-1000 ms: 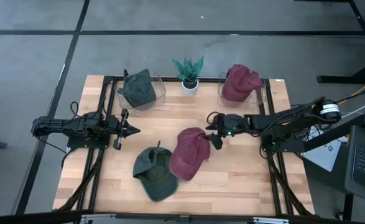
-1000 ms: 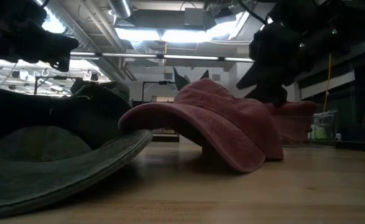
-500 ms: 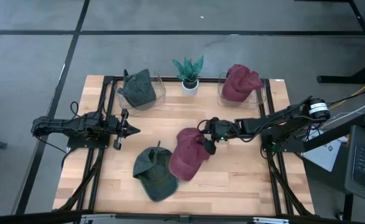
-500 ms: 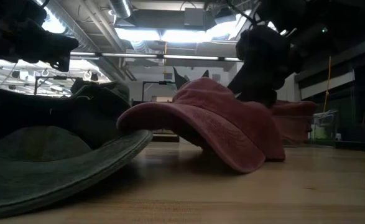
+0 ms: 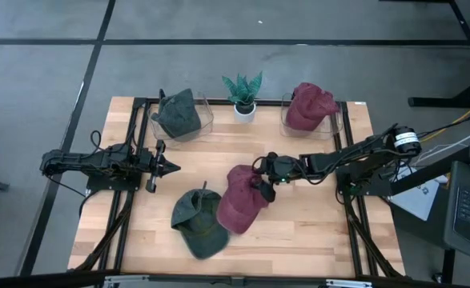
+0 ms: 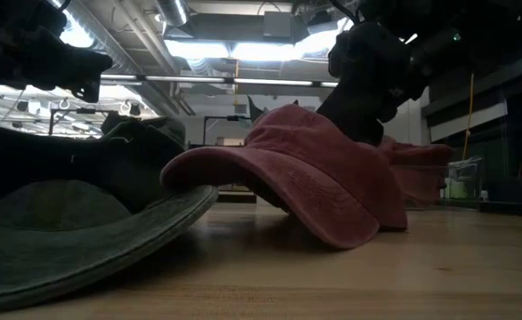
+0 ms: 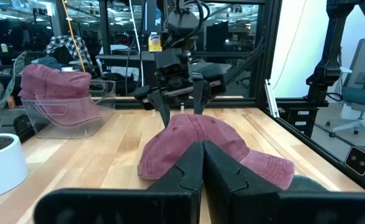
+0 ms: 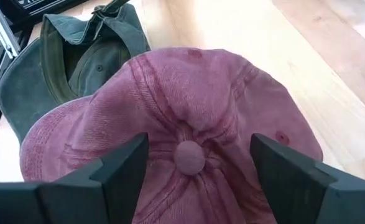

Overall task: Pick & Place hat
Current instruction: Put the red cap into the right transparent bin

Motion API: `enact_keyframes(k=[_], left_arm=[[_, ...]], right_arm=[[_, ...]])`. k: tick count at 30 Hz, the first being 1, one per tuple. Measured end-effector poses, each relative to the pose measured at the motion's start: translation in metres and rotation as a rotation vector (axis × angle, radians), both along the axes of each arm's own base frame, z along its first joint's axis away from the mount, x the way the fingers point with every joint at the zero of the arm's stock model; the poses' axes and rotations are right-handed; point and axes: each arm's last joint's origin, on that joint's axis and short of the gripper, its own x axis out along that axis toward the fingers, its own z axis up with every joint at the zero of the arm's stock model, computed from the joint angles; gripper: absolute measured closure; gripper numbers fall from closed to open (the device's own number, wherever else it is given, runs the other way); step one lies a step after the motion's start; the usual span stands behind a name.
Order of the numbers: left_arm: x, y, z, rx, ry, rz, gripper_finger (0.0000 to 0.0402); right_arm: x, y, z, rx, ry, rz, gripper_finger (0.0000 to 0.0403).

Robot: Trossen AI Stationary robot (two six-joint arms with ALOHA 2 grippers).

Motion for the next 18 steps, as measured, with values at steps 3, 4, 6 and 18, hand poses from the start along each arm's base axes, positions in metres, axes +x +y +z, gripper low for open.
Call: enact_keyframes(k=[3,4,6,18], left_arm=[[0.0000,0.0000,0.0000,0.000,0.000,0.000,0.0396],[0.0000,0.0000,0.0000,0.000,0.000,0.000,0.0396],[0.0000,0.0000,0.0000,0.000,0.000,0.000,0.0396],[0.0000,0.0000,0.0001,0.000,0.000,0.000,0.0396]], right_arm=[[0.0001,0.0003,-0.0014,0.005,0.007,-0.001,0.0151],[0.0002,0.0005,-0.0010,0.008,0.003,-0.002,0.0164],[0.0001,0.0013,-0.0010,0.009,0.003,-0.001,0.0196],[0.0007,0.0054,0.0006,-0.032,-0.017,0.042,0.0367]])
